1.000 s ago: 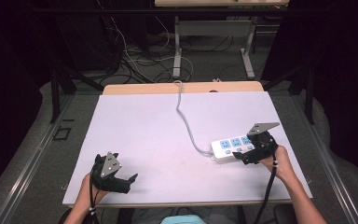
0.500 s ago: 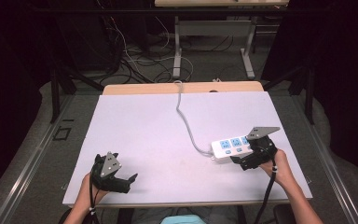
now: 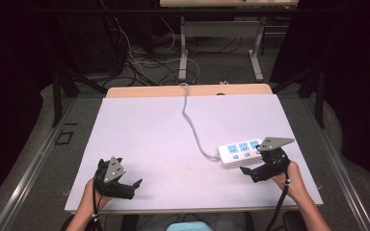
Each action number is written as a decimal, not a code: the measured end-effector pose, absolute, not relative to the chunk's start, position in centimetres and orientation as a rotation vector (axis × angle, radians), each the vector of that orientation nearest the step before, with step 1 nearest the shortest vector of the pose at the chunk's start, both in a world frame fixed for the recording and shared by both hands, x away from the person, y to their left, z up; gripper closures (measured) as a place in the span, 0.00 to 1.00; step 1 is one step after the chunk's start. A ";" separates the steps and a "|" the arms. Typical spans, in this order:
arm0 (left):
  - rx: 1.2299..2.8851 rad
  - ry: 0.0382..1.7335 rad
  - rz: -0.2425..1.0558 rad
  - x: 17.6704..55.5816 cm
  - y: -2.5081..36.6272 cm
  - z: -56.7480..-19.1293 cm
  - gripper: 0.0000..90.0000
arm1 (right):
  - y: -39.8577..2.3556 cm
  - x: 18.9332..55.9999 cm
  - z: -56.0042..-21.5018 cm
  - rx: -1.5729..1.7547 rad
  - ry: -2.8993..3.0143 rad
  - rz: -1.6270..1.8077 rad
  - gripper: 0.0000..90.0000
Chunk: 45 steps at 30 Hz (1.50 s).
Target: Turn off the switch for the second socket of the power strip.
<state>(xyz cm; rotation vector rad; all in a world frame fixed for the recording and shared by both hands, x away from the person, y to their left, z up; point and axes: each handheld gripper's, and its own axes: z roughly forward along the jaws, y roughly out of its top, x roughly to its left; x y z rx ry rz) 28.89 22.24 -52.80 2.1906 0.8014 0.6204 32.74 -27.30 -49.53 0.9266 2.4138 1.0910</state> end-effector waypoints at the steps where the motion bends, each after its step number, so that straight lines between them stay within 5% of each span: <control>1: 2.190 0.801 0.621 28.9 22.2 -52.8 0.00 | -27.4 32.6 -49.5 0.927 2.419 1.085 0.00; 45: 2.191 0.800 0.618 28.9 22.2 -52.9 0.00 | -28.7 29.4 -51.7 0.967 2.398 1.068 0.00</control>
